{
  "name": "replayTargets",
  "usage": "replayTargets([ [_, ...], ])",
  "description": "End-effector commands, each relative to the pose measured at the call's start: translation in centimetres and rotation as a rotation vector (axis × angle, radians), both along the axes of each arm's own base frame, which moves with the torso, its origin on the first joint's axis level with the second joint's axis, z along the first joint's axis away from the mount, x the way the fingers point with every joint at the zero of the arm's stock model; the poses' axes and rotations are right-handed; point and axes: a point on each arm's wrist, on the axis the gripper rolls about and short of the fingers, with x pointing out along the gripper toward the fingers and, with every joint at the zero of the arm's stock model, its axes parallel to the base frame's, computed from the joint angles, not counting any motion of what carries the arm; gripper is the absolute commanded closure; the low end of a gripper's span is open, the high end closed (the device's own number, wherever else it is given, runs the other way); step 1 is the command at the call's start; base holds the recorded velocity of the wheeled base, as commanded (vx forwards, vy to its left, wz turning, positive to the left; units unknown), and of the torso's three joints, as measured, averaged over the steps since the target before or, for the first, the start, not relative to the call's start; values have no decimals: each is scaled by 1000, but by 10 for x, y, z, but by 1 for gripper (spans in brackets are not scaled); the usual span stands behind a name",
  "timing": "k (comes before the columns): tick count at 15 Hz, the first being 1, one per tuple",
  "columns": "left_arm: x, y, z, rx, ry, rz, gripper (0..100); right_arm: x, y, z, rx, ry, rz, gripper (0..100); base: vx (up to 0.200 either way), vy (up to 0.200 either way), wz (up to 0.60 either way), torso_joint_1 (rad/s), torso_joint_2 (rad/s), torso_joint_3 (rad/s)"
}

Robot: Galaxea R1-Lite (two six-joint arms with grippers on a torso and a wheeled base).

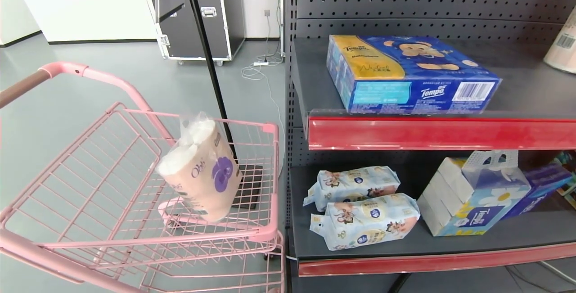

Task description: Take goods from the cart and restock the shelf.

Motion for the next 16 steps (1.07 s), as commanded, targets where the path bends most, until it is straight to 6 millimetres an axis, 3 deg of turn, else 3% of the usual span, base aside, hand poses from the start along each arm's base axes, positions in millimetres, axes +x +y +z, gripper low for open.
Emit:
replayTargets([
  [1,1,0,1,-1,11,-3,0,0,0,0,1,1,0,0,0,0,0,0,0,0],
  [3,1,0,1,-5,11,-3,0,0,0,0,1,1,0,0,0,0,0,0,0,0],
  [4,-4,0,23,-55,-65,-4,0,0,0,0,0,2,0,0,0,0,0,0,0,0],
  [5,8,0,96,-199,-67,-13,0,0,0,0,0,1,0,0,0,0,0,0,0,0],
  [6,26,0,145,-348,-62,-34,0,0,0,0,0,2,0,0,0,0,0,0,0,0],
  [7,46,-2,166,-371,-15,-63,0,0,0,0,0,1,0,0,0,0,0,0,0,0],
  [10,106,-14,134,-297,272,-173,0,0,0,-1,-2,4,0,0,0,0,0,0,0,0],
  [13,161,-26,112,-281,361,-203,0,0,0,0,0,1,0,0,0,0,0,0,0,0],
  [16,181,-37,88,-248,445,-224,0,0,0,0,1,1,0,0,0,0,0,0,0,0],
])
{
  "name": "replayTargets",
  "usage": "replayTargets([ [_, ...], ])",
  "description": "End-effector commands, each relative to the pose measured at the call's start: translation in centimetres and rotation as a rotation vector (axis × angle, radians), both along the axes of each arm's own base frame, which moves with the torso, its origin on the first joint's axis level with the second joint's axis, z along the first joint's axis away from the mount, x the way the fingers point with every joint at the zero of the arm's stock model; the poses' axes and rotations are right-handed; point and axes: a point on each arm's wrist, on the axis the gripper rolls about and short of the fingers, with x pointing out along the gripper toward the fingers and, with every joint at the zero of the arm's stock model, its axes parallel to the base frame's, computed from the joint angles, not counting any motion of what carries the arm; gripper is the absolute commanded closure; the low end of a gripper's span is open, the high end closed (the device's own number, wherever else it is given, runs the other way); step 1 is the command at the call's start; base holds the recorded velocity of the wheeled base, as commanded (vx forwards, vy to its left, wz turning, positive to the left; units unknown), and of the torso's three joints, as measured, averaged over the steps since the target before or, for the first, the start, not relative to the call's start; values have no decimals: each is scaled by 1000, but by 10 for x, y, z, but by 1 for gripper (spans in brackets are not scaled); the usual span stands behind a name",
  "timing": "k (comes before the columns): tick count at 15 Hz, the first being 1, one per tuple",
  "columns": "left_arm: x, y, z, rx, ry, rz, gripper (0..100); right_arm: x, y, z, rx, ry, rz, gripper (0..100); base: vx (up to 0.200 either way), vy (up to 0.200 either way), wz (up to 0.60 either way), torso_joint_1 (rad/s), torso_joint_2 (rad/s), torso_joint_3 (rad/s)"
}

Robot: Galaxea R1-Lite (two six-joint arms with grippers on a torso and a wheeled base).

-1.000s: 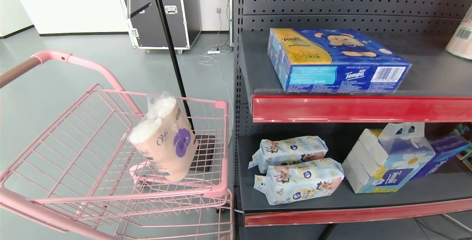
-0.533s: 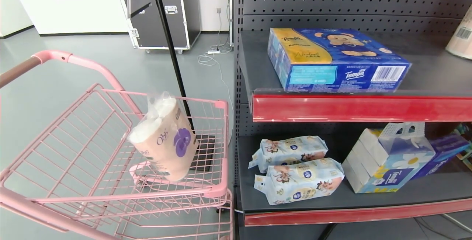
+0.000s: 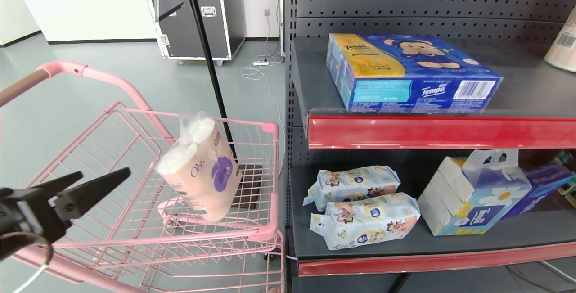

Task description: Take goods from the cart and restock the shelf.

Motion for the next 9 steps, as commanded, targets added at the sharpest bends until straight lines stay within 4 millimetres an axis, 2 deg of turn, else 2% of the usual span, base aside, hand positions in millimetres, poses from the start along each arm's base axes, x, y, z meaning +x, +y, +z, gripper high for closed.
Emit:
replayTargets([
  [1,39,-18,-43,53,208,-72,0,0,0,0,0,1,0,0,0,0,0,0,0,0],
  [3,51,-24,-58,64,244,-90,0,0,0,0,0,1,2,0,0,0,0,0,0,0],
  [9,90,-32,-86,137,245,-66,0,0,0,0,-1,1,2,0,0,0,0,0,0,0],
])
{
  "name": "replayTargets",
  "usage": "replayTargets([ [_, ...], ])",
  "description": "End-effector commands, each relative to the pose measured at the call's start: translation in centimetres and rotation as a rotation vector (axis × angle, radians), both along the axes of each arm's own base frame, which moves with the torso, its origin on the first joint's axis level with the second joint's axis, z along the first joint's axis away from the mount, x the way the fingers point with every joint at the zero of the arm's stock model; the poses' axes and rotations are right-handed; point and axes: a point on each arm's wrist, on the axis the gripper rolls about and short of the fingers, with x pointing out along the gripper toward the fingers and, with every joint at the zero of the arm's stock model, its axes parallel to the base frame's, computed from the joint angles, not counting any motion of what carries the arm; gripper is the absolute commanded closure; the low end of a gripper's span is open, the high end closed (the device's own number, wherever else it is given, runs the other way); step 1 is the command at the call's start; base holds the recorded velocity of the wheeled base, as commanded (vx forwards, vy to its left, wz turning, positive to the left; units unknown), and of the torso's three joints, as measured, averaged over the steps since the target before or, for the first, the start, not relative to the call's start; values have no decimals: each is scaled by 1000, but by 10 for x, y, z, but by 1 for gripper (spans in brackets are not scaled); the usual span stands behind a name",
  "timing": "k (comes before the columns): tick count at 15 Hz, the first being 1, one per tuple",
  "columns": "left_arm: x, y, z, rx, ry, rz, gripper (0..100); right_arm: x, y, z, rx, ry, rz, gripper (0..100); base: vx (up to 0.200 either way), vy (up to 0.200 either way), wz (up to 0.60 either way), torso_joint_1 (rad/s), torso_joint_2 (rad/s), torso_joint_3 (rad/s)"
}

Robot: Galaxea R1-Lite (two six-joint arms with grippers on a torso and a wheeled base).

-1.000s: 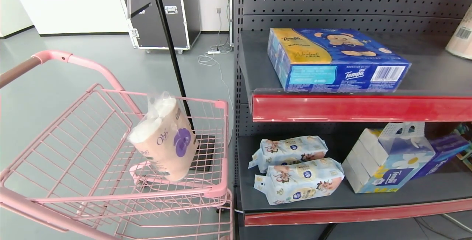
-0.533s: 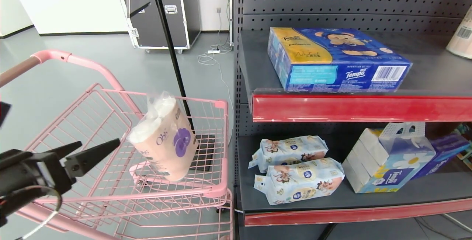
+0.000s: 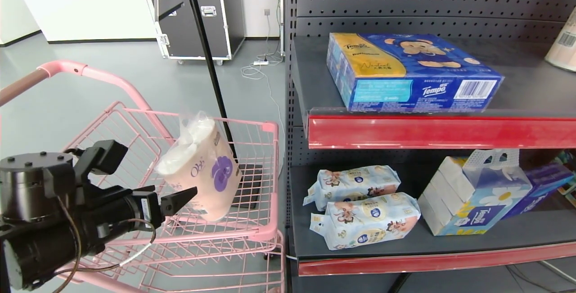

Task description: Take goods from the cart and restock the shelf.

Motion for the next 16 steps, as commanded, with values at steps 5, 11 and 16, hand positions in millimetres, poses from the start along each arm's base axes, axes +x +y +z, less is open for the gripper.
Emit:
replayTargets([
  [5,32,-7,-27,29,47,15,0,0,0,0,3,1,2,0,0,0,0,0,0,0],
  [11,66,-16,-22,35,-2,47,0,0,0,0,3,1,2,0,0,0,0,0,0,0],
  [16,70,-25,-30,52,20,45,0,0,0,0,3,1,3,0,0,0,0,0,0,0],
])
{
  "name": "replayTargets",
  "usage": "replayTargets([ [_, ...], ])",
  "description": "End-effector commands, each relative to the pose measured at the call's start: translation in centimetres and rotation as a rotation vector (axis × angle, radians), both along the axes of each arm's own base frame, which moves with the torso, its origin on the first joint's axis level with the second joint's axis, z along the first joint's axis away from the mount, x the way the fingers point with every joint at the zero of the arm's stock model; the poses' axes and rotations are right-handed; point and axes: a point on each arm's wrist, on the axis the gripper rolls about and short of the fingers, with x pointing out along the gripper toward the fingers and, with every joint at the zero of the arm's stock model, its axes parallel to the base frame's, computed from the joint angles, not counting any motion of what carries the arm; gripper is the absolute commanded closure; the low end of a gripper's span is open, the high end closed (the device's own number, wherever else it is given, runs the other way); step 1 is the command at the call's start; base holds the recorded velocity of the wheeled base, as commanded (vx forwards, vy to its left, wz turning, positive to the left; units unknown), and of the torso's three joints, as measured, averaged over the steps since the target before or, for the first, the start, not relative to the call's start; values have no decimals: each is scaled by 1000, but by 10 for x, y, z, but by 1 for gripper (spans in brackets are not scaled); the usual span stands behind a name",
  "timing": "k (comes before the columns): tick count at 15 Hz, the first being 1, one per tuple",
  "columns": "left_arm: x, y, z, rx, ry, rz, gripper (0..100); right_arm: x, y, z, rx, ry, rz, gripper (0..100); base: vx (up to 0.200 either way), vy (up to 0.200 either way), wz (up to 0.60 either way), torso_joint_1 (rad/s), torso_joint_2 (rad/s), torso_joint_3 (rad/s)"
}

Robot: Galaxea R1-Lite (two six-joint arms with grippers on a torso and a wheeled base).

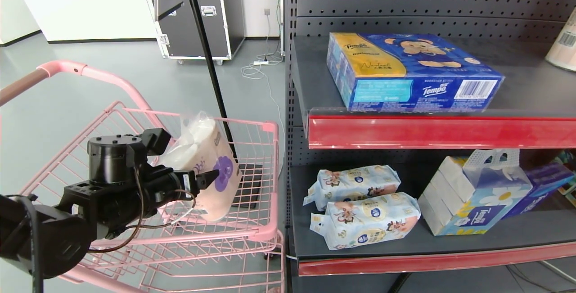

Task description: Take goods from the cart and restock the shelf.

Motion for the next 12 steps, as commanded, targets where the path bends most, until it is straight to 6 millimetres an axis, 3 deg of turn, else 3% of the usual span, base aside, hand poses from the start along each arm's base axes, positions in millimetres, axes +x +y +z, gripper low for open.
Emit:
replayTargets([
  [1,4,-4,-7,9,9,3,0,0,0,0,0,1,0,0,0,0,0,0,0,0],
  [11,18,-8,-24,25,-29,54,0,0,0,0,-2,1,0,0,0,0,0,0,0,0],
  [12,18,-8,-25,22,-42,55,100,0,0,0,-2,1,0,0,0,0,0,0,0,0],
])
